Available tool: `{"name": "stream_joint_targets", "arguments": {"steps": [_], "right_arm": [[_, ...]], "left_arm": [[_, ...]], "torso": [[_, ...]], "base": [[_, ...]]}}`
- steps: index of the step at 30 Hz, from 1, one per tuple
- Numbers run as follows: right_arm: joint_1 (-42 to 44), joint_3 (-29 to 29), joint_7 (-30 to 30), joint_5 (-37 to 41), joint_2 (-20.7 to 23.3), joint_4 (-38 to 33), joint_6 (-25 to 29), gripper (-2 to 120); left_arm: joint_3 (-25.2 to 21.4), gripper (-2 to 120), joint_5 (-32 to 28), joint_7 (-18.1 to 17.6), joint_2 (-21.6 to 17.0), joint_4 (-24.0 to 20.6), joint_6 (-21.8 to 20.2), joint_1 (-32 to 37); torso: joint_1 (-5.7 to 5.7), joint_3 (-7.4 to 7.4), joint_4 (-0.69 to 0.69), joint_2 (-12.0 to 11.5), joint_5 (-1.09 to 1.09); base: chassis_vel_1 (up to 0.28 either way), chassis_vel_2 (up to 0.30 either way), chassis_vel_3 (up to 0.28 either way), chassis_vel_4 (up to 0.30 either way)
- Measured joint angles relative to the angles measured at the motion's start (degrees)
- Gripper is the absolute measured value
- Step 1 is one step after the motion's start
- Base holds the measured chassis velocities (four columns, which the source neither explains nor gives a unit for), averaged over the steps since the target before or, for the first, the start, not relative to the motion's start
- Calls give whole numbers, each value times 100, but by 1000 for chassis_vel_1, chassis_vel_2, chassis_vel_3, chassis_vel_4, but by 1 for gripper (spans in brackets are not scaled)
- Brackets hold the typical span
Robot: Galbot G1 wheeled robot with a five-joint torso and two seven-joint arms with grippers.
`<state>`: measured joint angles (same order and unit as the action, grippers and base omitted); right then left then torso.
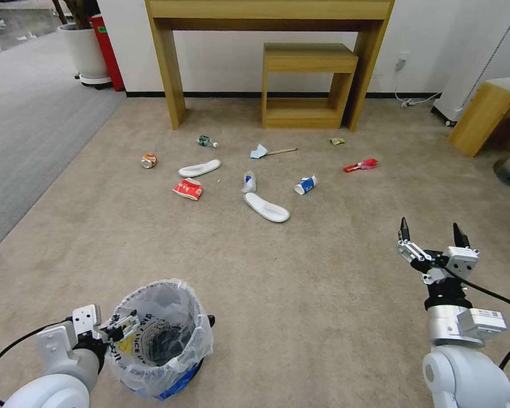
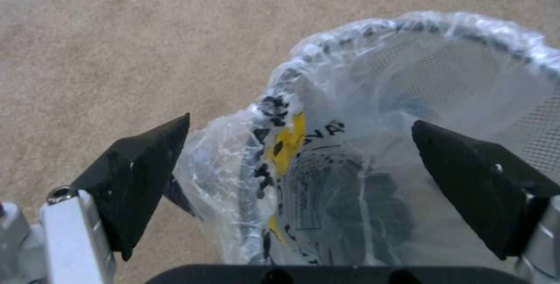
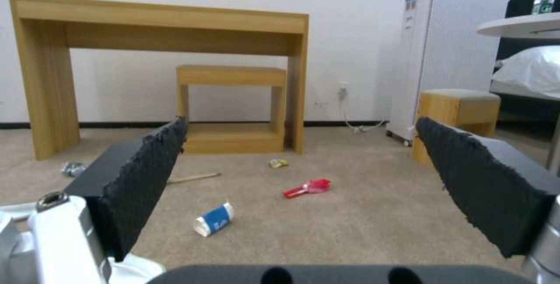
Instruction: Pick up the trash bin and place the garbage on the floor into it.
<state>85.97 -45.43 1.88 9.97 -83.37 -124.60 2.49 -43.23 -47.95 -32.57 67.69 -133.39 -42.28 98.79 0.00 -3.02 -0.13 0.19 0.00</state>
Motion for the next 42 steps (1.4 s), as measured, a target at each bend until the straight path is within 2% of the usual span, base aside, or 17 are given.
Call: {"name": "stream_joint_targets", "arguments": {"steps": [3,20,42], "right_arm": [[5,-11,6,5,11,3,5,100],[13,-15,19,-27,-19,-1,3,100],[23,-29,36,-65,-21,-32,-14,100]], "left_arm": [[16,100,-218,-153,-96,150,4,-58],[91,100,-479,-422,-145,642,12,-269],[163,100,-620,-523,-140,934,14,-428]], "torso": [[0,0,0,0,-1],[0,0,0,0,-1],[0,-1,0,0,0]], "base": [[0,0,0,0],[0,0,0,0],[0,0,0,0]]}}
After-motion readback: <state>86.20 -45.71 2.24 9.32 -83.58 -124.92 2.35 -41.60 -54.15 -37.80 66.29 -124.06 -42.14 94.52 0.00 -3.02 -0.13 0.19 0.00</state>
